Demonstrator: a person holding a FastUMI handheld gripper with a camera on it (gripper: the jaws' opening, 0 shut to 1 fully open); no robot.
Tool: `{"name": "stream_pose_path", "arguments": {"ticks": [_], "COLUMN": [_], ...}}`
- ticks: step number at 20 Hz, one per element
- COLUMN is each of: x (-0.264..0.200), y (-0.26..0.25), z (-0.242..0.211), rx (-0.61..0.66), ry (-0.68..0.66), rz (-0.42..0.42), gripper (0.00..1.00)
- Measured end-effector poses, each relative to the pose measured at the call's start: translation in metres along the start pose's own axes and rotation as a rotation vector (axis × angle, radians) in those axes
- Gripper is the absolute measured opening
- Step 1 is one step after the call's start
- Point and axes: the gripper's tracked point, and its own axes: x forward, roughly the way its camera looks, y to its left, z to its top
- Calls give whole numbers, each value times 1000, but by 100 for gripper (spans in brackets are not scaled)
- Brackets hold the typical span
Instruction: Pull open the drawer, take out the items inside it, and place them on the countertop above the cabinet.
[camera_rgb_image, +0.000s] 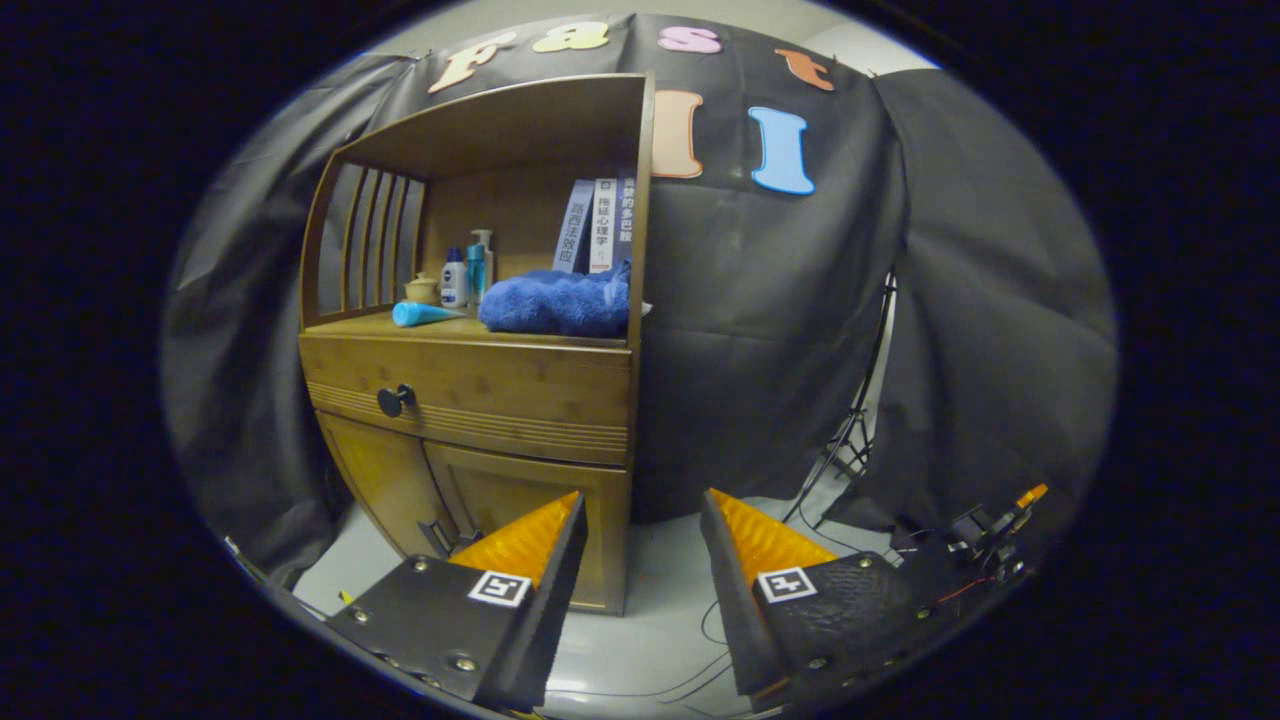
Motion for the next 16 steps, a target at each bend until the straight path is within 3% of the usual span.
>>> {"name": "stream_pose_path", "arguments": {"ticks": [16], "x": [-3], "y": [-5], "z": [-5], "rx": [4], "ry": [33], "rz": [9], "gripper": [68]}}
